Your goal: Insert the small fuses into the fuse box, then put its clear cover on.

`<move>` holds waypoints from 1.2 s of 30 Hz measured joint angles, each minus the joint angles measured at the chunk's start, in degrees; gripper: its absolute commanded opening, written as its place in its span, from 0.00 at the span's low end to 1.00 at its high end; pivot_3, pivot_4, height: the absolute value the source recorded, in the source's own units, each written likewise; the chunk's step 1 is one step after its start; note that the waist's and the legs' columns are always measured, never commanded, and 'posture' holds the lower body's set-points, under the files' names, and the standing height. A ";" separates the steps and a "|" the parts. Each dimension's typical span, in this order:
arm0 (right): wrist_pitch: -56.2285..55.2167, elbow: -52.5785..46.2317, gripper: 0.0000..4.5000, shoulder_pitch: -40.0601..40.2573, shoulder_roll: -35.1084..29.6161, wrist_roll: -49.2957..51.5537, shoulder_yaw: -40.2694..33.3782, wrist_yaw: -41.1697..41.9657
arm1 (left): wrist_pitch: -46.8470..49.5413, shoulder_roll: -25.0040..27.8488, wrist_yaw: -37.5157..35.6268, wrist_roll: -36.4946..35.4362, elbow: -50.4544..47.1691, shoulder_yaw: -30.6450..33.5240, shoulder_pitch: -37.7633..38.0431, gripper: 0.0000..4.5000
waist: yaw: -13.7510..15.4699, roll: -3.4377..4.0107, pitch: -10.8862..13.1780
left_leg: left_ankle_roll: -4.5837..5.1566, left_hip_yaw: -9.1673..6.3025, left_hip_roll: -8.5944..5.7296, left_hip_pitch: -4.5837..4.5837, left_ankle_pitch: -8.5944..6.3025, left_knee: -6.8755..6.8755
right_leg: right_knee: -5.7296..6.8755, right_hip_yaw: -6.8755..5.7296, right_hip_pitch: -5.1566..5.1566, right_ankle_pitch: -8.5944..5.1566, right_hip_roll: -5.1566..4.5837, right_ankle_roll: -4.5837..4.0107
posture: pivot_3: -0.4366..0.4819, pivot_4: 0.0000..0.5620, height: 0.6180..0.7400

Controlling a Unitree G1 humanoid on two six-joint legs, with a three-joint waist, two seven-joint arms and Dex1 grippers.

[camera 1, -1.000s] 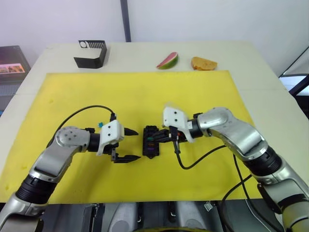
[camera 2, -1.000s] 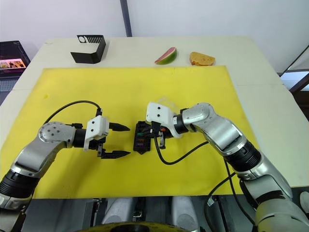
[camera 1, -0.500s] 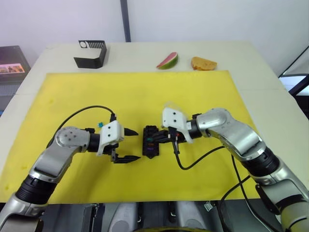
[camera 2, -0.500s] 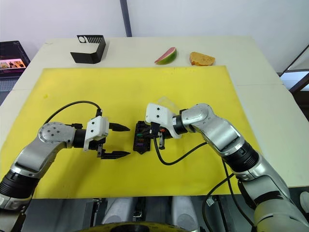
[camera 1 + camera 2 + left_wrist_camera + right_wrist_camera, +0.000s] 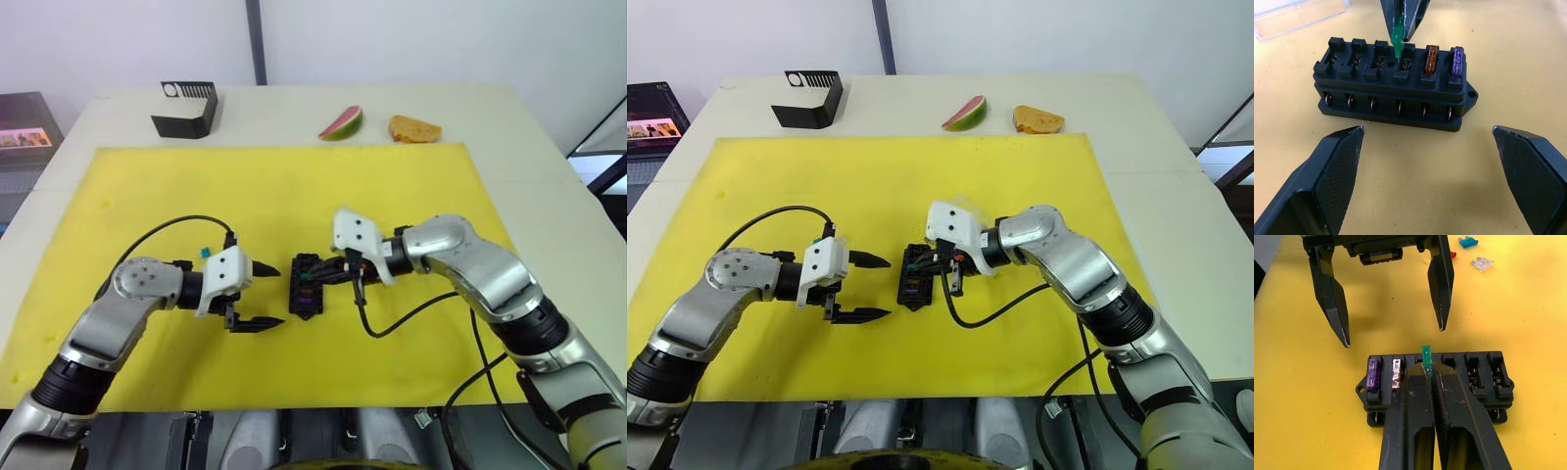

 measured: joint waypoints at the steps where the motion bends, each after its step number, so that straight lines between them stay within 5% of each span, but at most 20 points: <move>1: 0.15 0.00 0.00 0.00 0.02 -0.01 0.00 0.01 | 0.00 0.00 0.00 0.02 0.00 0.00 0.11 0.98 | 0.00 0.00 0.00 | 0.00 0.00 0.00 0.00 0.00 0.00 | 0.00 0.00 0.00 0.00 0.00 0.00 | 0.48 0.27 1.00; 36: -4.83 2.24 0.00 1.58 1.00 -3.55 1.31 1.32 | -0.12 -0.03 0.98 0.56 -0.13 -0.07 0.74 0.98 | 0.00 -0.01 -0.02 | -0.11 0.00 0.00 0.04 0.06 0.02 | 0.05 0.00 0.03 0.00 0.03 0.00 | 0.48 0.27 1.00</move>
